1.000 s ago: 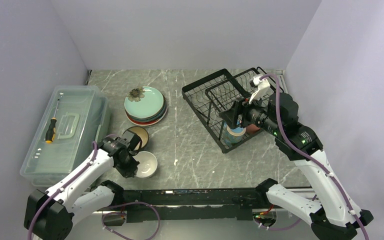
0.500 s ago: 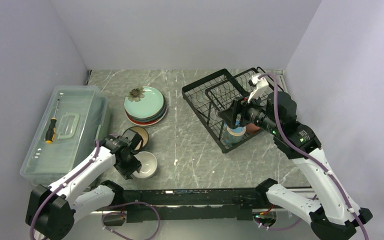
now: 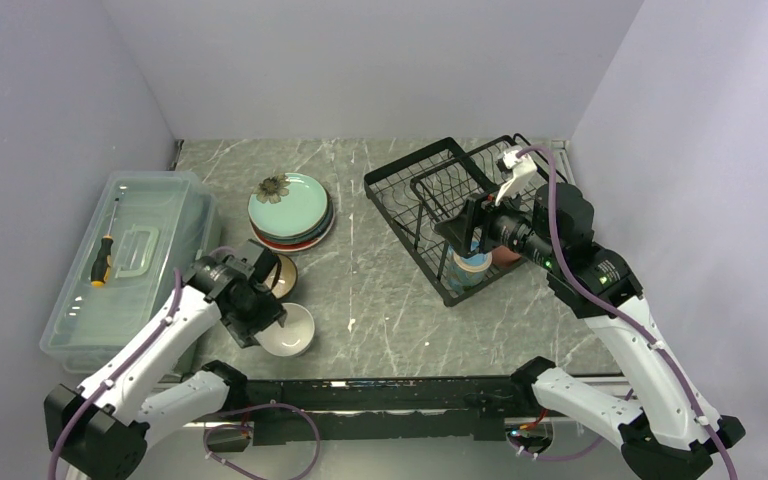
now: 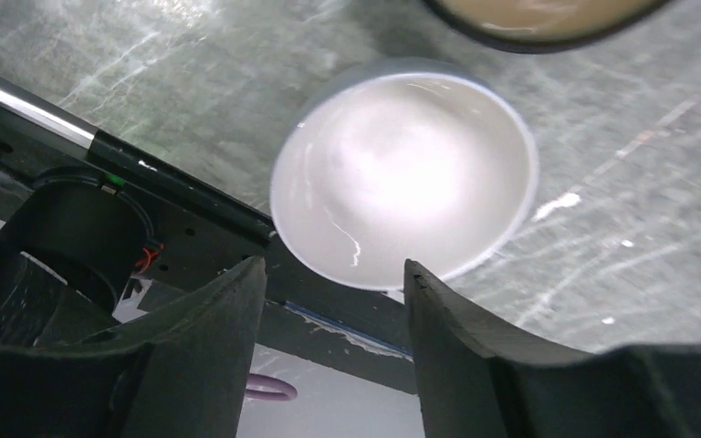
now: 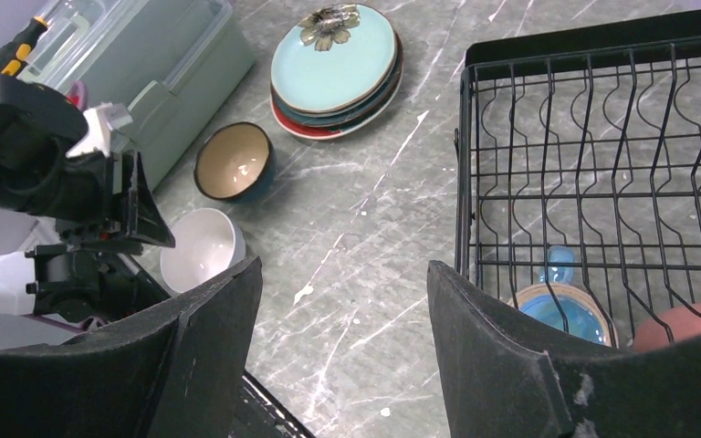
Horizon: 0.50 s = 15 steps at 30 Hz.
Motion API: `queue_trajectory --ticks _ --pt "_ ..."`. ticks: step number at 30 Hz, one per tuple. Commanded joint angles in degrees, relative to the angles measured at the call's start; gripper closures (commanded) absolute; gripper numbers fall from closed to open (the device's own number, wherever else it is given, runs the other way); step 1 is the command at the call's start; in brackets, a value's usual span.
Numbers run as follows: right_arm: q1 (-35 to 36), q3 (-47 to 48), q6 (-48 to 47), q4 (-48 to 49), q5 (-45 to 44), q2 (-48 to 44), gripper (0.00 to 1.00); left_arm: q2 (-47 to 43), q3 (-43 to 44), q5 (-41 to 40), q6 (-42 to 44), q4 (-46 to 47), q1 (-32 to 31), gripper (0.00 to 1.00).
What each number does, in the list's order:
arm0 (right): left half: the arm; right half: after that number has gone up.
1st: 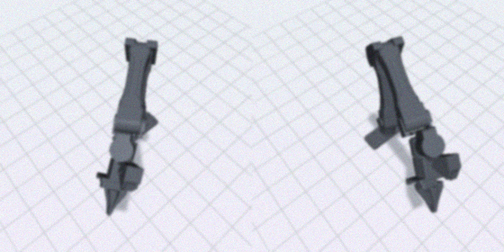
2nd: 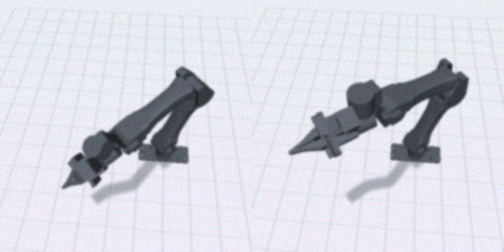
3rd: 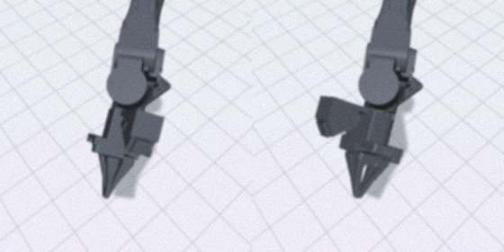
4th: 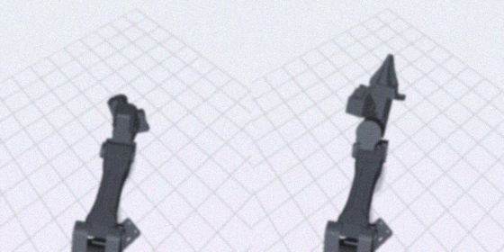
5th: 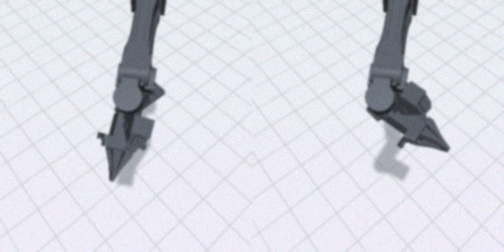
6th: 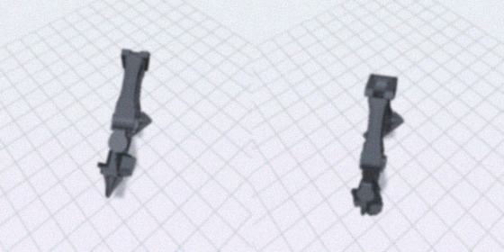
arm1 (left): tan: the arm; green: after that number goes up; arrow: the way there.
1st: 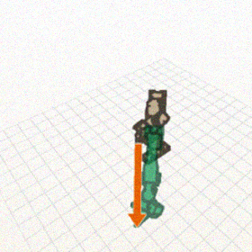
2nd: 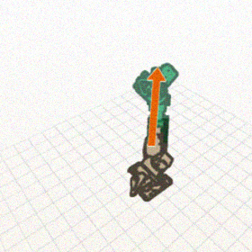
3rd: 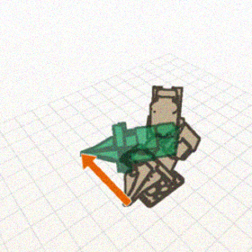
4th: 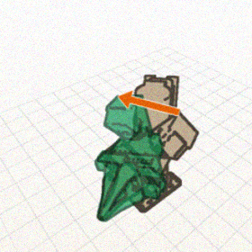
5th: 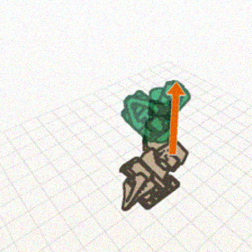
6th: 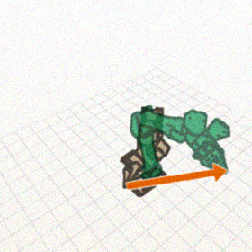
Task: Load the mixed dishes into the dish rack
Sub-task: Move the plate to the center of the board.
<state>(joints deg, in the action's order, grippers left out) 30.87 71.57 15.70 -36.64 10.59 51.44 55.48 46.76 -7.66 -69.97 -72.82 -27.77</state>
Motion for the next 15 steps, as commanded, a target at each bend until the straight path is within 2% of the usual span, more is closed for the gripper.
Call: queue_trajectory --ticks 1,4,10,15 --pt "0.2 -0.1 0.6 3.3 0.7 0.1 0.31 0.6 9.1 -1.1 4.2 -2.6 0.2 0.35" --pt "0.2 -0.5 0.6 3.6 0.8 -0.1 0.31 2.9 15.0 -3.3 8.2 -1.8 0.2 0.27" --pt "0.2 -0.3 0.2 2.9 0.2 -0.4 0.31 13.1 28.5 -8.4 15.3 -1.1 0.6 0.15" --pt "0.2 -0.4 0.3 2.4 0.0 -1.1 0.30 20.7 38.7 -8.4 21.7 2.2 3.4 0.12"
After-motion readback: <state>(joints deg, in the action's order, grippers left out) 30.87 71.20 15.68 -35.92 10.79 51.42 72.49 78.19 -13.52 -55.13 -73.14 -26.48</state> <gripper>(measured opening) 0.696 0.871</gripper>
